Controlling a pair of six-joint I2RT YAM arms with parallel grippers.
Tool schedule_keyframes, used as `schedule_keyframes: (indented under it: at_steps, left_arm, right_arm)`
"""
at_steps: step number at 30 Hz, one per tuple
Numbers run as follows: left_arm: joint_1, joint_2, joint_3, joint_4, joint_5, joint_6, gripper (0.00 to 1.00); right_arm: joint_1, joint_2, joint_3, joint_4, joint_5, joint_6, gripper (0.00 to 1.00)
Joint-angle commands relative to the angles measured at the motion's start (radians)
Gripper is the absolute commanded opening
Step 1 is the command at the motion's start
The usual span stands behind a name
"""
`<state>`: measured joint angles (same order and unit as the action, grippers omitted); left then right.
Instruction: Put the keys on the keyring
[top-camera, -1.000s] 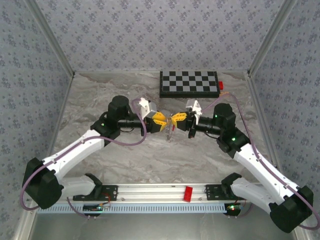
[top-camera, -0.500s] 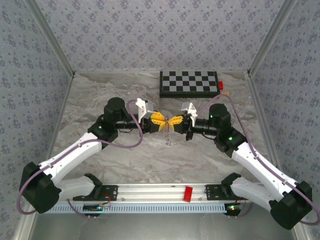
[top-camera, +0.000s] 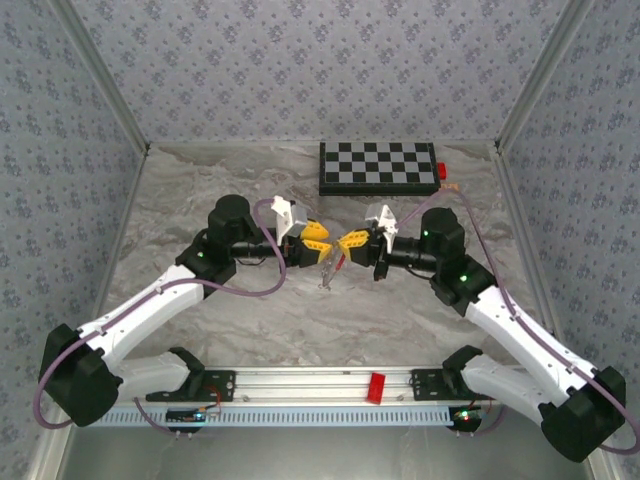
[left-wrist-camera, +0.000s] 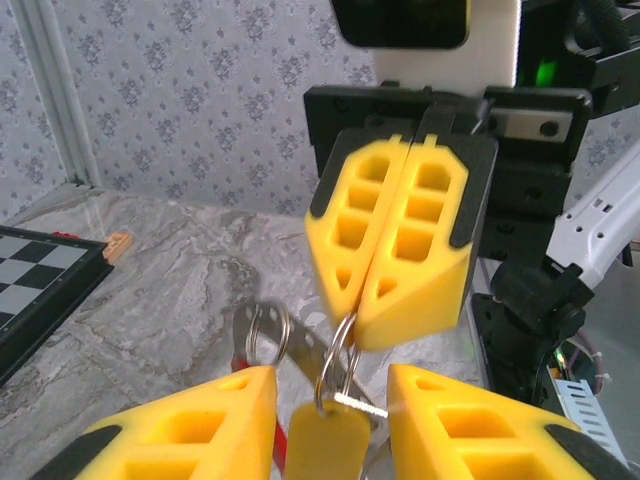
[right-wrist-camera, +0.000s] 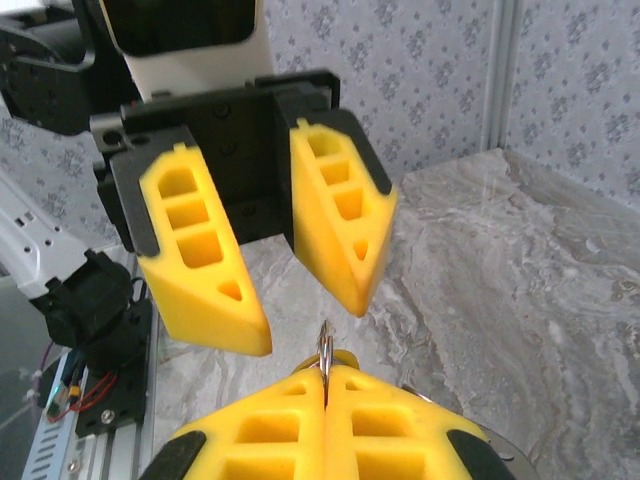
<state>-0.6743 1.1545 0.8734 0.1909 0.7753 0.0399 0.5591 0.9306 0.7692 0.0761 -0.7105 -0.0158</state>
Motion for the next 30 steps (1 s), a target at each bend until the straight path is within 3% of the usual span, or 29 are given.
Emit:
schedule_keyframes:
  at_steps: [1, 26, 30]
  left_arm:
    - [-0.006, 0.017, 0.006, 0.017, -0.040, 0.007, 0.35]
    - [-0.020, -0.022, -0.004, 0.045, -0.041, 0.002, 0.27]
    - [-0.019, -0.018, -0.002, 0.038, -0.055, 0.006, 0.32]
  right_arm:
    - [-0.016, -0.032, -0.017, 0.081, 0.008, 0.057, 0.00]
    - [0.001, -0.032, -0.022, 0.051, -0.033, 0.042, 0.00]
    - [0.009, -0.031, -0.020, 0.048, -0.035, 0.036, 0.00]
